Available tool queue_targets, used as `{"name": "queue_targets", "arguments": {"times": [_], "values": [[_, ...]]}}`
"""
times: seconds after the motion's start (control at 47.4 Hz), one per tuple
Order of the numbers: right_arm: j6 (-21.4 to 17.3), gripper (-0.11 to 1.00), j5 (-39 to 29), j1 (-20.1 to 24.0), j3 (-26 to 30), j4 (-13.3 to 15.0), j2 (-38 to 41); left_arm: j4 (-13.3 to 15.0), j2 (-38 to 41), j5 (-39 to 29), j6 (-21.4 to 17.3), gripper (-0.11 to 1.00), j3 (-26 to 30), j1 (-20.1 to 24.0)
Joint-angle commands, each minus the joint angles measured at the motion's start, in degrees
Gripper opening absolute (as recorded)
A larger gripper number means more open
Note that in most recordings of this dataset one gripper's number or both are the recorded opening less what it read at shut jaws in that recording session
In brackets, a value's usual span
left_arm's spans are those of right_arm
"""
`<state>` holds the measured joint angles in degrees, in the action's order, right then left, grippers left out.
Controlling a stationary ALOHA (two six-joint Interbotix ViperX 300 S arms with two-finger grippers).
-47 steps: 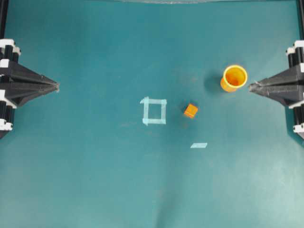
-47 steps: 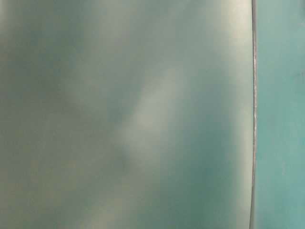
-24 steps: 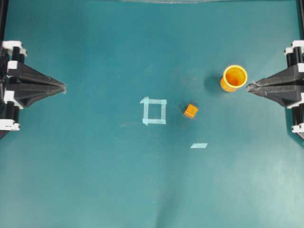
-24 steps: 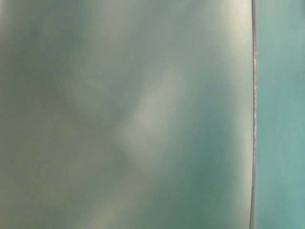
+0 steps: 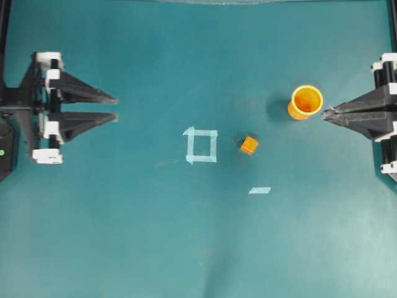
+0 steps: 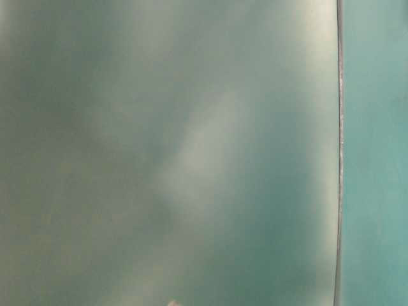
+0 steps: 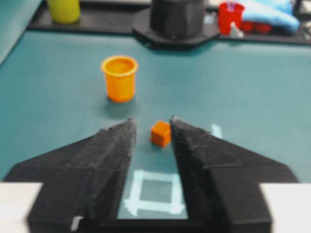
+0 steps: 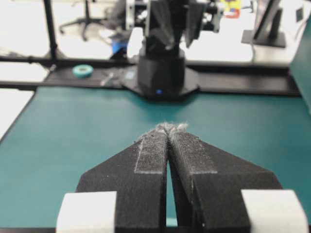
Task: Lift the orange cup with left arm.
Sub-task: 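Extend the left arm rightward over the orange cube toward the orange cup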
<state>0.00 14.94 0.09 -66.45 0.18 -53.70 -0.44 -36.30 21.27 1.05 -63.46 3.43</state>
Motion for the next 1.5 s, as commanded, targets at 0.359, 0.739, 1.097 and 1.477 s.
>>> {"name": "queue_targets", "arguments": {"times": [0.359,0.739,1.097,1.477], "values": [[-0.1,0.0,-0.1,0.2,1.6,0.0,0.4,-0.1,21.2,0.0,-0.2,0.71,16.0,1.7],[-0.2,0.0,-1.2,0.1,1.7,0.0,0.4,-0.1,35.2,-4.6,-0.1,0.85,29.2,2.4],[-0.2,0.0,-1.1,0.2,1.7,-0.1,0.5,-0.1,43.7,-4.2,0.1,0.87,35.5,2.4],[-0.2,0.0,-1.3,0.2,1.7,0.0,0.6,-0.1,54.0,-5.8,0.1,0.87,46.9,2.7]]}}
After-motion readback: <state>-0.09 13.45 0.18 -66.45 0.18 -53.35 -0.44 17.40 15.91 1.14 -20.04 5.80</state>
